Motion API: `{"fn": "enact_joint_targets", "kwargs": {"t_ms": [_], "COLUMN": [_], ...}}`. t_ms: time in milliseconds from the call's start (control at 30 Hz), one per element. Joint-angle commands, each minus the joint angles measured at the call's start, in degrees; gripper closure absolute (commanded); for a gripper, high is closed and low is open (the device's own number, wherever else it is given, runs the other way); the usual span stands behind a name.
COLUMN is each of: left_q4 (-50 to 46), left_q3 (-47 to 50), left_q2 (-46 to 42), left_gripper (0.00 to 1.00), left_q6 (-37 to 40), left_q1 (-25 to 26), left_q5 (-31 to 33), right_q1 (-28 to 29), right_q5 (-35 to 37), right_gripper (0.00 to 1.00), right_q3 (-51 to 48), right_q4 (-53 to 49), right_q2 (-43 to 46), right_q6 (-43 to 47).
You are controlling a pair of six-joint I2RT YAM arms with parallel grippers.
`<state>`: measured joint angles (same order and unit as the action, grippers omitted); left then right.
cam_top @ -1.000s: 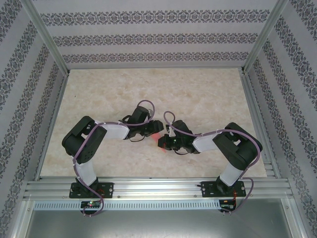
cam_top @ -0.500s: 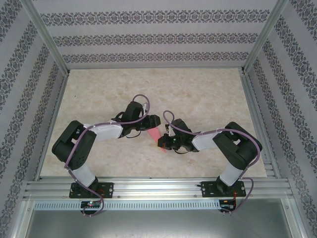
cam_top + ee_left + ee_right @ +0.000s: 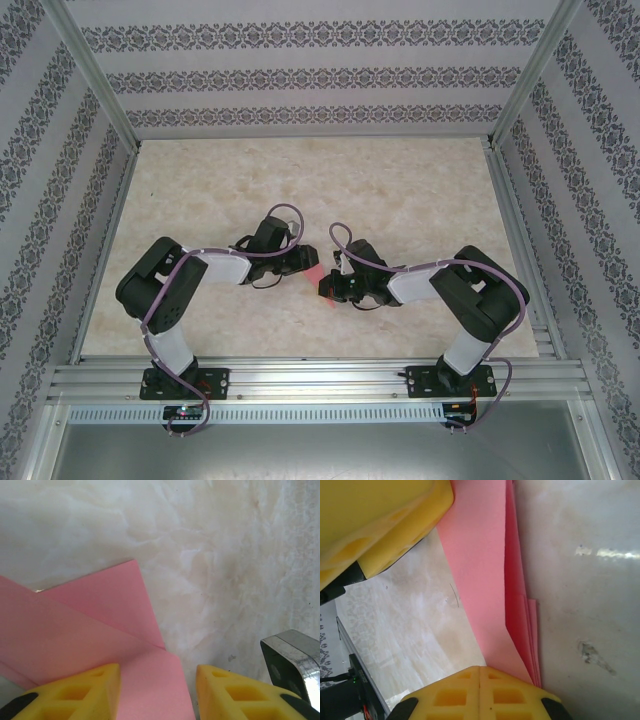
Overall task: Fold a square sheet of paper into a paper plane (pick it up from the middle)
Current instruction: Fold the wing for the fifth time at the center of the table.
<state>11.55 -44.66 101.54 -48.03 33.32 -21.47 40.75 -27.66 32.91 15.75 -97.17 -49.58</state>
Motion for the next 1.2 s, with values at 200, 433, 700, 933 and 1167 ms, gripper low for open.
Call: {"fn": "enact_joint_targets", "kwargs": {"t_ms": [200, 433, 700, 933, 1167], "left_q4": [0.8, 1.4, -3.9, -15.4, -29.9], "left_q3": [0.2, 0.2, -2.1, -7.4, -10.2], "left_q2": [2.0, 2.7, -0.5, -5.4, -14.0], "left_gripper": [0.56, 0.56, 0.55, 0.52, 0.48], "left_q6": [2.9, 5.5, 9.7, 12.9, 9.2], "left_q1": [-5.2, -7.2, -8.7, -8.8, -5.4], "left_q5": [5.7, 4.2, 6.7, 11.5, 16.7], "right_q1": [0.3, 0.4, 0.7, 1.3, 4.5], "right_q5": [2.2, 1.7, 0.4, 1.4, 5.5], "right_gripper": [1.0, 1.0, 1.0, 1.0, 0.93], "right_q3": [-5.0, -5.7, -4.3, -2.6, -1.6], "right_q4": [-12.9, -11.9, -10.4, -9.3, -0.1], "right_q2": [-0.5, -0.3, -0.7, -0.6, 1.5], "right_q6": [1.3, 1.1, 0.2, -1.6, -9.7]}}
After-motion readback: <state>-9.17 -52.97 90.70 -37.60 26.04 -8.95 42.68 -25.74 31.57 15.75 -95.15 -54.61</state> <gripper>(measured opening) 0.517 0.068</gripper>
